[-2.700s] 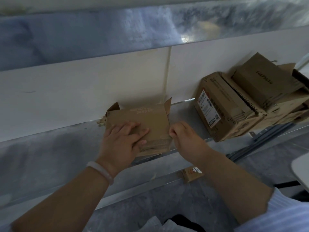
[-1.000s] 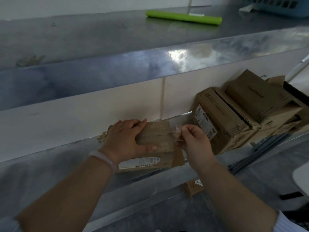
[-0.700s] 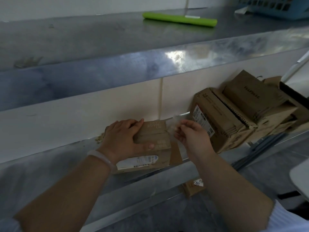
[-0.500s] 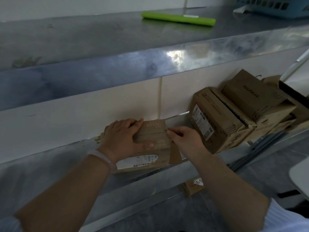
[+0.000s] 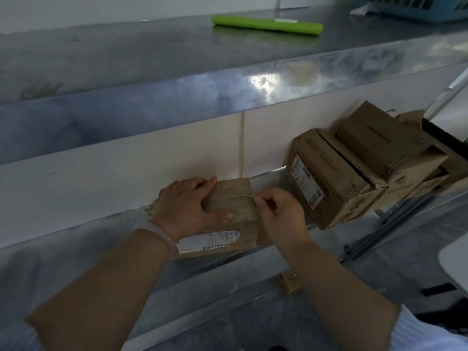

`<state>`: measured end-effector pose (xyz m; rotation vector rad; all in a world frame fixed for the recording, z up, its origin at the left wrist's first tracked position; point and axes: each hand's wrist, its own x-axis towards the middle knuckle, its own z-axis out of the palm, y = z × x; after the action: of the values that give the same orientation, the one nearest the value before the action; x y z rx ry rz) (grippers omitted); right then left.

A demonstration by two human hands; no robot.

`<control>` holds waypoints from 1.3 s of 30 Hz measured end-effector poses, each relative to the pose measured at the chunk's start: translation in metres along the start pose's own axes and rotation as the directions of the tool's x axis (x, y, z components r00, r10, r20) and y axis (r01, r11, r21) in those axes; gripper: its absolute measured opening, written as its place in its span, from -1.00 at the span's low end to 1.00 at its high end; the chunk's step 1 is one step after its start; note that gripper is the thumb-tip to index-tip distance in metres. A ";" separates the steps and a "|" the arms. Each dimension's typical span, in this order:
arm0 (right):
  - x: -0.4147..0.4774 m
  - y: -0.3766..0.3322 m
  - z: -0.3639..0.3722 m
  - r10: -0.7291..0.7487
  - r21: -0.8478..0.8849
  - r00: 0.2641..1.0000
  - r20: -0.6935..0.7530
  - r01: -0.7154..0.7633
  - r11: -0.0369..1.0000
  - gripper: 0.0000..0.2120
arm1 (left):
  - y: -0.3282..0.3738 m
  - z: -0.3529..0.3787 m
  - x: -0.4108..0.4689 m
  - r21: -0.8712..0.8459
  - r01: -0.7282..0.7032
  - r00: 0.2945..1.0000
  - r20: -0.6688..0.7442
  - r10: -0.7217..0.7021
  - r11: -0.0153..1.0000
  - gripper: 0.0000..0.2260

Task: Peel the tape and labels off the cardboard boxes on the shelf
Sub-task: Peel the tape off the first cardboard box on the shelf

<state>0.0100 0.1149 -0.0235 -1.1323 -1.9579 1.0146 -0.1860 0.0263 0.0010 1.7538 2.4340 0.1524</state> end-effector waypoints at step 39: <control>-0.001 -0.007 -0.021 0.392 0.265 0.920 0.017 -0.382 0.885 -0.86 | -0.002 0.004 0.003 -0.018 -0.011 1.000 -0.021 0.010 1.000 0.06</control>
<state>0.0246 0.1177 -0.0076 -1.4058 -1.5356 1.4049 -0.1881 0.0288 -0.0031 1.7665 2.4306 0.1936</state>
